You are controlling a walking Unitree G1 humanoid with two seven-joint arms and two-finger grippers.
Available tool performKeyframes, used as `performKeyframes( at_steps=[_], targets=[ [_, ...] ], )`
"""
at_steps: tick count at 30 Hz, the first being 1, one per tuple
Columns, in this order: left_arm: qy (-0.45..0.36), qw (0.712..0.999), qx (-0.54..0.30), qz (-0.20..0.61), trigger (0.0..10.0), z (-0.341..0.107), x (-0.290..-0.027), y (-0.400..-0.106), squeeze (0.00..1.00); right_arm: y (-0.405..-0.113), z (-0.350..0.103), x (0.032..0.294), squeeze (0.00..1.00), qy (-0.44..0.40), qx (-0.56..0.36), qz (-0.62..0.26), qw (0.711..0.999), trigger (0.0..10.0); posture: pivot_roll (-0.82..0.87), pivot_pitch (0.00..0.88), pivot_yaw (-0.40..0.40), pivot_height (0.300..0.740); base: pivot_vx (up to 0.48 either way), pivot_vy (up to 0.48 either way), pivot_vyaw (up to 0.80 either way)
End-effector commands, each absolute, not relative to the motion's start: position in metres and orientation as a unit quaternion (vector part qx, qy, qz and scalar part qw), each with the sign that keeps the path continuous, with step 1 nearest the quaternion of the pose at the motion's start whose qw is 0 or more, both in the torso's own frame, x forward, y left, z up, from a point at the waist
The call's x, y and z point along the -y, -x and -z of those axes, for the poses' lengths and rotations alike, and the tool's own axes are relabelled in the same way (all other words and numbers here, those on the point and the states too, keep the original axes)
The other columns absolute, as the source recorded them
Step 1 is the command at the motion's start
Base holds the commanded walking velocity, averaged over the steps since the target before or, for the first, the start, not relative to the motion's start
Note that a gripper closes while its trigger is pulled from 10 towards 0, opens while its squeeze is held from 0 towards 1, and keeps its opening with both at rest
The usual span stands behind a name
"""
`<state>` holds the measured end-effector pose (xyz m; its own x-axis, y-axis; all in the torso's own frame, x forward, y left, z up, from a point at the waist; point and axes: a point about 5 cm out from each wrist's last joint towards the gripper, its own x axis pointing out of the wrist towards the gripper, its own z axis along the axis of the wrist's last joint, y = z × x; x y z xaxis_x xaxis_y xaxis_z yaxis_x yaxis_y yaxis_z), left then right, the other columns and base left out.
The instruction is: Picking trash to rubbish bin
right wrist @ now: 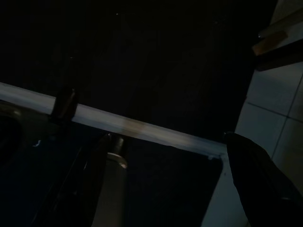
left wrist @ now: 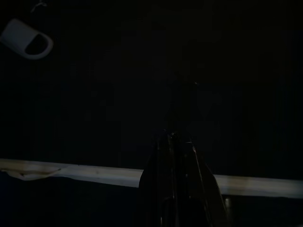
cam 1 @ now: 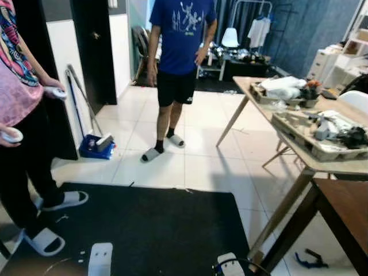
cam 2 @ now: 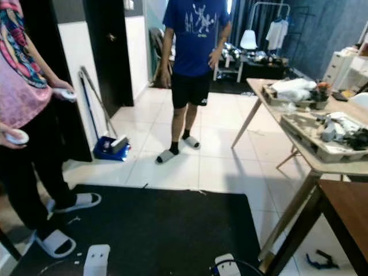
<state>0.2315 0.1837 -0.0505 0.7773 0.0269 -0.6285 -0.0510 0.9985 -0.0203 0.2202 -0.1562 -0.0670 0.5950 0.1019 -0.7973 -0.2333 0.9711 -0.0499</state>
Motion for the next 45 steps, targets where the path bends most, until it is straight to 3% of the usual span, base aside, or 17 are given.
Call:
performKeyframes(
  at_steps=[1,6,45],
  targets=[
    [0.018,0.944,-0.328,-0.018,10.0,0.0499,-0.1821,-0.2323,0.00,-0.2182,0.0683,0.1568,0.00,0.070,-0.444,-0.091,0.889,10.0,0.04,0.035,-0.070,0.740,0.000,0.000,0.00],
    [0.018,0.946,-0.324,-0.016,10.0,0.0491,-0.1818,-0.2329,0.00,-0.2181,0.0683,0.1566,0.00,0.072,-0.443,-0.091,0.889,10.0,0.04,0.035,-0.070,0.740,0.074,0.000,0.00],
    [0.015,0.947,-0.319,-0.011,10.0,0.0487,-0.1799,-0.2334,0.00,-0.2194,0.0674,0.1547,0.00,0.072,-0.436,-0.095,0.892,10.0,0.04,0.026,-0.066,0.740,0.414,0.000,0.00]
  ],
)
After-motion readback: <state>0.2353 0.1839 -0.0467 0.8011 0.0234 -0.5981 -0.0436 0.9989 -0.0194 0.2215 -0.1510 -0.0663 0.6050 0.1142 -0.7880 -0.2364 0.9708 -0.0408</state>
